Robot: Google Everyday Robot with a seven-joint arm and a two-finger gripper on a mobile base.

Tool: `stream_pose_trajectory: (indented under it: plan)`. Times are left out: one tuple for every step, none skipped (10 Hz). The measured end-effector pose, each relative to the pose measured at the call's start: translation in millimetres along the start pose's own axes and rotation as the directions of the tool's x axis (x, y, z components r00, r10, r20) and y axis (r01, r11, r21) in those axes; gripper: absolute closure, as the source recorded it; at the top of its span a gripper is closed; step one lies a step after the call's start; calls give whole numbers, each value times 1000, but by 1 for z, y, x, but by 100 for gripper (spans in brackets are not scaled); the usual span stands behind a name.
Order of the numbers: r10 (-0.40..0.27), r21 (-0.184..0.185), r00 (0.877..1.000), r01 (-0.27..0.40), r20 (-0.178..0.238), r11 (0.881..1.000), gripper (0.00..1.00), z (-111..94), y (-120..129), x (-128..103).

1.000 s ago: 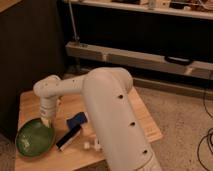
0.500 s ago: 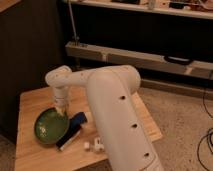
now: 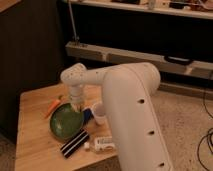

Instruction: Drag the ceramic bowl in a circle

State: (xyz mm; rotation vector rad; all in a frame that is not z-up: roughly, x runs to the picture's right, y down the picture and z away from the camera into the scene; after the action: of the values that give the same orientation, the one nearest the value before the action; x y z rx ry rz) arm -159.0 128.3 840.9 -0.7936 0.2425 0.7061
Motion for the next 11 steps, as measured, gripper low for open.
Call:
stream_pose_trajectory:
  plan:
    - [-8, 0, 1000, 8, -2, 1000, 93, 3, 9, 8]
    - [-38, -4, 999, 38, -2, 999, 93, 6, 33, 13]
    - [-63, -5, 998, 63, 0, 998, 93, 8, 50, 13]
    - [-109, -6, 994, 109, 2, 994, 93, 9, 78, 11]
    - [-160, -5, 987, 160, 8, 987, 93, 9, 107, 4]
    - [-192, -7, 981, 192, 11, 981, 93, 8, 127, -3]
    - [-235, -6, 972, 235, 21, 972, 93, 8, 153, -19]
    - [-249, -10, 968, 250, 31, 968, 93, 8, 171, -32]
    - [-257, -8, 965, 258, 42, 966, 93, 6, 181, -42]
    - [-263, -5, 963, 263, 52, 965, 93, 4, 187, -50]
    - [-261, -5, 963, 262, 62, 965, 93, 3, 191, -60]
